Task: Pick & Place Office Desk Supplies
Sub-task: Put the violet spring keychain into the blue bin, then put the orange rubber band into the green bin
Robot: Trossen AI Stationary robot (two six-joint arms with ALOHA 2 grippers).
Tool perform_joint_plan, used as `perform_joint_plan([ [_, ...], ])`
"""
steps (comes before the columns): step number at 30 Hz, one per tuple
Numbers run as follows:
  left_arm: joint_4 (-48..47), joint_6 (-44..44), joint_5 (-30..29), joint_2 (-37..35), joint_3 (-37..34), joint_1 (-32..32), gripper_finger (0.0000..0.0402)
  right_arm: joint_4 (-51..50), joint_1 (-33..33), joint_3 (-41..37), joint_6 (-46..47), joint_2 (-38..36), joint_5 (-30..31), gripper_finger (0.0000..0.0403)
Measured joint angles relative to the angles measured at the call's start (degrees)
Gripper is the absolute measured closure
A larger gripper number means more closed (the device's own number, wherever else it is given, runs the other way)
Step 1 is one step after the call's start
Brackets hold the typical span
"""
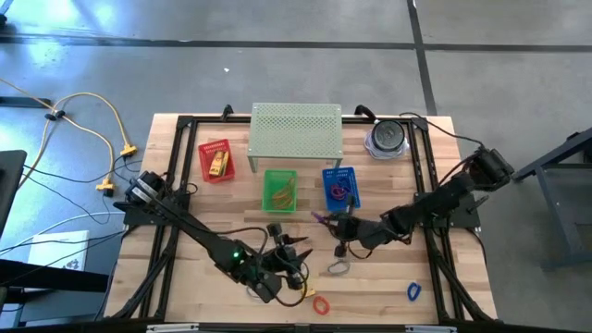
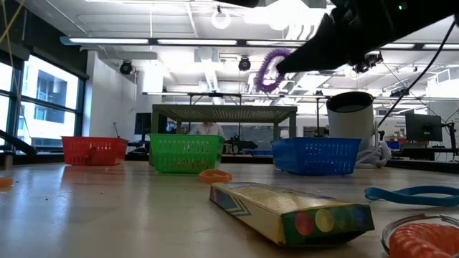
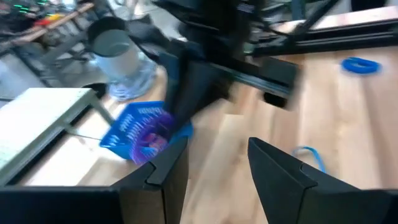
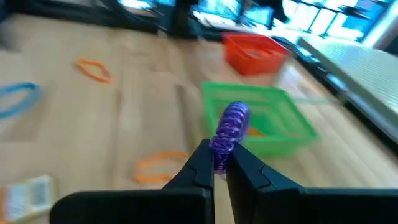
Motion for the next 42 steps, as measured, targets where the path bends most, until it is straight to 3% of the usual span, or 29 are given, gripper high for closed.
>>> perform_joint_plan([
  [5, -0.9, -1.7, 9.1, 0.0, 0.0, -0.9, 0.0241, -15.0, 0.2, 0.0, 8.2, -6.5, 8.8, 0.0394],
  [8, -2.9, -5.0, 16.6, 0.0, 0.0, -0.8, 0.0241, -24.8, -1.4, 0.0, 17.1, -10.1, 10.2, 0.0394],
  [14, -5.7, -9.7, 28.6, 0.0, 0.0, 0.6, 0.0241, -40.1, -8.4, 0.0, 32.8, -12.9, 4.3, 0.0394],
  [19, -6.1, -9.9, 30.0, 0.0, 0.0, 1.1, 0.0241, -41.1, -15.7, 0.0, 34.8, -11.0, -5.9, 0.0394],
  [25, -6.7, -9.9, 30.3, 0.0, 0.0, 1.1, 0.0241, -39.9, -20.5, -0.1, 34.8, -7.7, -10.8, 0.0387],
  [28, -7.7, -9.9, 30.4, 0.0, 0.0, 1.1, 0.0241, -39.4, -21.8, 0.0, 35.2, -6.3, -11.2, 0.0358],
  [34, -9.3, -10.4, 30.4, 0.0, 0.0, 1.0, 0.0241, -38.7, -22.3, 0.0, 35.1, -5.8, -11.3, 0.0265],
  [38, -9.3, -10.5, 30.4, 0.0, 0.0, 1.0, 0.0241, -34.4, -22.0, 0.0, 30.1, -5.9, -12.5, 0.0200],
  [42, -9.3, -10.6, 30.4, 0.0, 0.0, 1.0, 0.0241, -29.9, -20.5, 0.0, 25.6, -6.7, -12.5, 0.0162],
])
